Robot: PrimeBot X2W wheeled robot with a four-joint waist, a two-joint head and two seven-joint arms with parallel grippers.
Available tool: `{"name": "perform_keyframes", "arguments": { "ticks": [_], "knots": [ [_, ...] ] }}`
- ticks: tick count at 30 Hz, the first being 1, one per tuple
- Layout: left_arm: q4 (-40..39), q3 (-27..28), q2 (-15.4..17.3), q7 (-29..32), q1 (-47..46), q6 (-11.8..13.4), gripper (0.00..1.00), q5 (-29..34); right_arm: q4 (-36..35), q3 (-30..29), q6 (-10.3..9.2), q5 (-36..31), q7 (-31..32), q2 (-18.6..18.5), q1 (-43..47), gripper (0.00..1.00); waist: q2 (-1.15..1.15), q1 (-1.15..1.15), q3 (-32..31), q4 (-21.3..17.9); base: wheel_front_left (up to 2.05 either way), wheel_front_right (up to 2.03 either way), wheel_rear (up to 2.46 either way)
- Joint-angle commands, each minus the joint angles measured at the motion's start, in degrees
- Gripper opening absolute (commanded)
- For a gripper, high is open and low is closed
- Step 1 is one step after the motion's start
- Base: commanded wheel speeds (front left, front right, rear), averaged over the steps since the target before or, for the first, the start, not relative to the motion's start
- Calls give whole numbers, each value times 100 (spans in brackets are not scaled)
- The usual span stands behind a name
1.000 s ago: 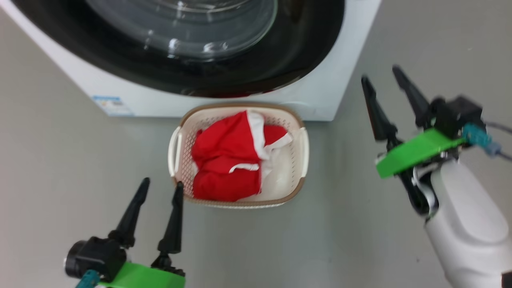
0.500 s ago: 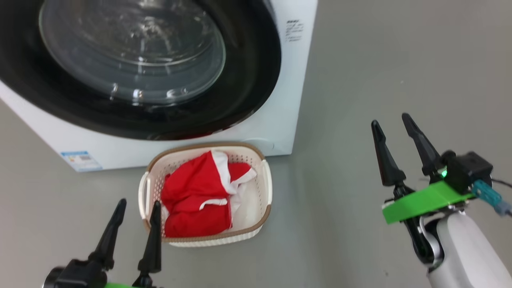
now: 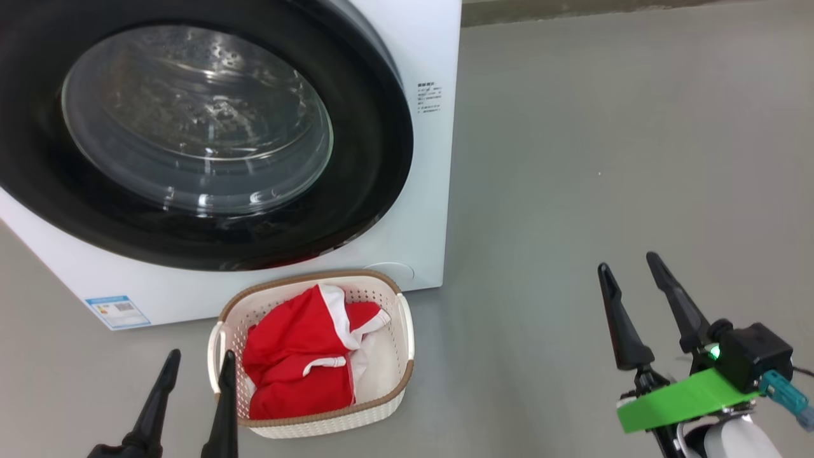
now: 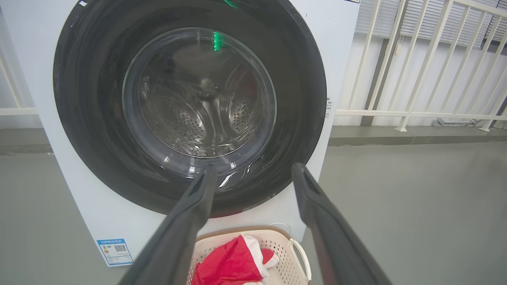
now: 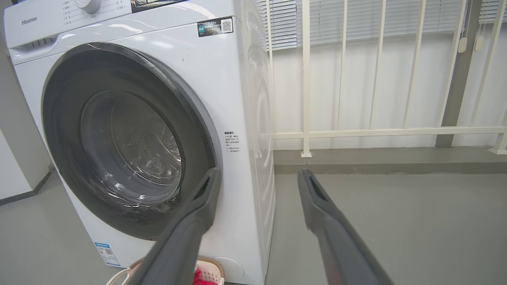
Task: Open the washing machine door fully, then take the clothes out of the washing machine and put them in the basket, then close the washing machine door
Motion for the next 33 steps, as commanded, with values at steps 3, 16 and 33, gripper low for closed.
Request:
{"name": "perform_keyframes", "arguments": {
  "ticks": [3,16,33],
  "knots": [
    [-229,234,47,-70,-33,-19,100,68,-267,124,-6,-27,-36,28,97,100,0,0,-86,-53,0,0,0],
    [-241,197,47,-70,10,-3,100,60,-367,266,-6,-108,-36,78,312,100,0,0,-93,-79,0,0,0],
    [297,-34,-38,159,33,-6,0,-287,139,154,0,450,104,122,485,0,0,11,-103,-55,0,0,0]
  ]
}}
